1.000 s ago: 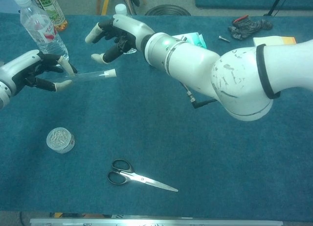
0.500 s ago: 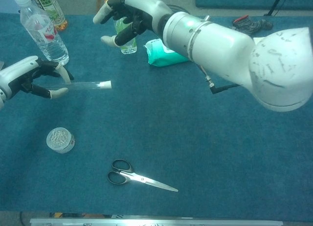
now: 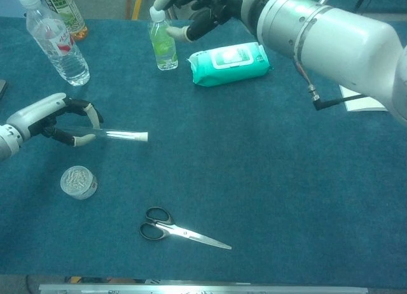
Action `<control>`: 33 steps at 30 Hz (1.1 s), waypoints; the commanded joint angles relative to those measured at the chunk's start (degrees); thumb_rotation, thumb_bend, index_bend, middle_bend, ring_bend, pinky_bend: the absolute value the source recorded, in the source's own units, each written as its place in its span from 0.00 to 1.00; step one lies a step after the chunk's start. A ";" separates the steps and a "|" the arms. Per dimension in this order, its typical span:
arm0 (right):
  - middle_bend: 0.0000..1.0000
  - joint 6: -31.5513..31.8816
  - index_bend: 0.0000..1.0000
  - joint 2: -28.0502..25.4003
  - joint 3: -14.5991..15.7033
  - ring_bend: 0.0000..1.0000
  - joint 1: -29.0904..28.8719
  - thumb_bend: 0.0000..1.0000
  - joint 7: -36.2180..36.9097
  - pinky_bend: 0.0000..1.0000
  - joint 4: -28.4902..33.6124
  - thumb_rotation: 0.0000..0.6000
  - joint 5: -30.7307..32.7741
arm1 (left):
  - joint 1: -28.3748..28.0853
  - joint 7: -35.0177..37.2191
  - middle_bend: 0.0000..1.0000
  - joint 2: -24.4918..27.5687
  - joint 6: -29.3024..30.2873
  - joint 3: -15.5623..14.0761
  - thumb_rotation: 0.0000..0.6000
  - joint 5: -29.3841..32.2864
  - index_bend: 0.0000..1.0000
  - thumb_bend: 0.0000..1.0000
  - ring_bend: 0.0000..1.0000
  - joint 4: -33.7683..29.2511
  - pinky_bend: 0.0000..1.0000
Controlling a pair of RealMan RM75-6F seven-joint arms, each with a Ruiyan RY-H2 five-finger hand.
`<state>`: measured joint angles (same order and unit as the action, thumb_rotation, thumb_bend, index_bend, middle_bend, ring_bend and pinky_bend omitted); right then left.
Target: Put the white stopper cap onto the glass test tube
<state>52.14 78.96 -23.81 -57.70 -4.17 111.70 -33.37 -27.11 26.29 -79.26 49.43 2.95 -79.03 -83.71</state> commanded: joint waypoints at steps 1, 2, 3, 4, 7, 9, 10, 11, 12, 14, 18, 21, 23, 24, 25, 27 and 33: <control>0.24 -0.45 0.34 -0.82 0.27 0.11 0.65 0.29 0.81 0.09 0.19 1.00 -0.78 | -0.56 -1.63 0.32 -2.63 -0.01 -0.59 1.00 -0.44 0.65 0.33 0.10 3.53 0.14; 0.24 -0.59 0.34 -1.04 0.35 0.11 0.77 0.29 0.99 0.09 0.22 1.00 -0.98 | -0.63 -2.15 0.32 -3.11 0.02 -0.68 1.00 -0.43 0.65 0.33 0.10 4.24 0.14; 0.24 -0.74 0.34 -1.33 0.39 0.11 0.94 0.29 1.28 0.09 0.24 1.00 -1.25 | -0.69 -2.85 0.32 -3.68 0.10 -0.80 1.00 -0.40 0.64 0.33 0.09 5.09 0.14; 0.24 -0.81 0.34 -1.51 0.40 0.11 1.07 0.29 1.52 0.09 0.25 1.00 -1.43 | -0.71 -3.50 0.32 -4.04 0.15 -0.94 1.00 -0.38 0.63 0.33 0.09 5.72 0.14; 0.24 -1.06 0.34 -2.11 0.40 0.11 1.44 0.29 2.28 0.09 0.28 1.00 -2.00 | -0.62 -6.20 0.29 -5.15 0.64 -1.39 1.00 -0.23 0.59 0.33 0.07 7.77 0.14; 0.24 -1.18 0.34 -2.49 0.39 0.11 1.67 0.29 2.75 0.09 0.30 1.00 -2.41 | -0.50 -7.27 0.26 -5.60 0.76 -1.58 1.00 0.08 0.54 0.33 0.04 8.52 0.14; 0.24 -1.19 0.34 -2.64 0.38 0.11 1.77 0.29 2.95 0.09 0.29 1.00 -2.57 | -0.44 -7.48 0.24 -5.68 0.88 -1.61 1.00 0.16 0.51 0.33 0.03 8.66 0.14; 0.24 -1.25 0.34 -2.81 0.38 0.11 1.86 0.29 3.13 0.09 0.27 1.00 -2.71 | -0.34 -7.65 0.22 -5.72 1.19 -1.58 1.00 0.20 0.48 0.33 0.01 8.76 0.13; 0.24 -1.33 0.34 -3.01 0.37 0.11 1.97 0.29 3.35 0.09 0.28 1.00 -2.86 | -0.24 -7.84 0.20 -5.71 1.53 -1.54 1.00 0.20 0.44 0.33 0.00 8.83 0.13; 0.24 -1.34 0.34 -3.39 0.33 0.11 2.23 0.29 3.78 0.09 0.20 1.00 -3.13 | -0.07 -8.23 0.18 -5.30 2.18 -1.50 1.00 0.10 0.39 0.33 0.00 8.62 0.12; 0.24 -1.26 0.34 -4.46 0.50 0.11 3.05 0.29 4.58 0.09 0.22 1.00 -4.24 | 0.34 -8.83 0.15 -3.37 3.97 -1.36 1.00 -0.47 0.34 0.33 0.00 6.53 0.11; 0.24 -0.95 0.34 -5.28 0.88 0.11 3.91 0.29 5.05 0.09 0.34 1.00 -5.24 | 0.34 -9.87 0.15 -1.60 4.21 -1.50 1.00 -0.57 0.34 0.33 0.00 4.55 0.10; 0.24 -0.67 0.34 -5.96 1.28 0.11 4.68 0.29 5.34 0.09 0.45 1.00 -5.95 | 0.53 -10.52 0.15 -0.60 4.62 -1.66 1.00 -0.63 0.33 0.33 0.00 3.35 0.10; 0.24 -0.45 0.34 -6.53 1.74 0.11 5.28 0.29 5.36 0.09 0.51 1.00 -6.58 | 0.72 -10.87 0.15 0.12 5.00 -1.72 1.00 -0.65 0.33 0.33 0.00 2.56 0.10; 0.24 -0.21 0.34 -6.99 2.15 0.11 5.77 0.29 5.27 0.09 0.54 1.00 -7.14 | 0.88 -11.20 0.15 0.66 5.35 -1.77 1.00 -0.66 0.33 0.33 0.00 2.04 0.10; 0.24 0.51 0.34 -8.11 3.28 0.11 7.17 0.29 5.13 0.09 0.84 1.00 -8.70 | 1.46 -11.94 0.15 1.85 6.54 -1.85 1.00 -0.71 0.34 0.33 0.00 1.01 0.10; 0.24 3.26 0.34 -11.15 7.42 0.11 11.74 0.32 4.08 0.09 1.27 1.00 -13.72 | 3.63 -13.50 0.16 4.69 11.30 -1.47 1.00 -0.78 0.35 0.33 0.00 -0.49 0.10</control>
<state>54.50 68.71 -17.49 -47.08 0.31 112.76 -45.94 -24.27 13.33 -75.32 59.33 1.27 -79.75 -83.76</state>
